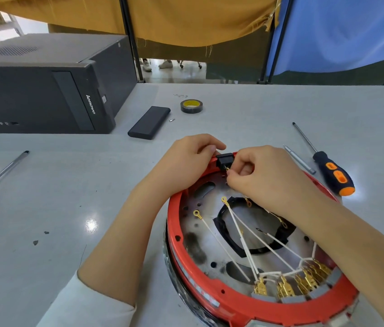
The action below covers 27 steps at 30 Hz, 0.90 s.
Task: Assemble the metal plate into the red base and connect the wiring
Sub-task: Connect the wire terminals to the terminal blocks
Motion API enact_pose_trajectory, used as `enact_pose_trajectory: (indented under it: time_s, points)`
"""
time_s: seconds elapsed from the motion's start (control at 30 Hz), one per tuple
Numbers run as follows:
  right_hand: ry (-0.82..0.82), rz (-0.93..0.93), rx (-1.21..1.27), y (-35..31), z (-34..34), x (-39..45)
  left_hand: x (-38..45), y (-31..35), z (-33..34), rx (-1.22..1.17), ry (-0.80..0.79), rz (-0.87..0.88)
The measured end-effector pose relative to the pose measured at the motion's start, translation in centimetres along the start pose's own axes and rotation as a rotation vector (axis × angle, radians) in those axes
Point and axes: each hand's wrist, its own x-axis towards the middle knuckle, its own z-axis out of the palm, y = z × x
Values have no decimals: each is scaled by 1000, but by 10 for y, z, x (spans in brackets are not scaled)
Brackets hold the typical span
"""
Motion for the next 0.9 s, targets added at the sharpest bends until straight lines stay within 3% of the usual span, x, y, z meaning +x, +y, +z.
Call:
enact_pose_trajectory:
  time_s: [0.6, 0.9]
  points:
    - [32, 2, -51, -2, 6, 2, 0, 1, 1, 27, -9, -15]
    - [48, -122, -260, -15, 8, -3, -1, 2, 0, 39, -8, -24]
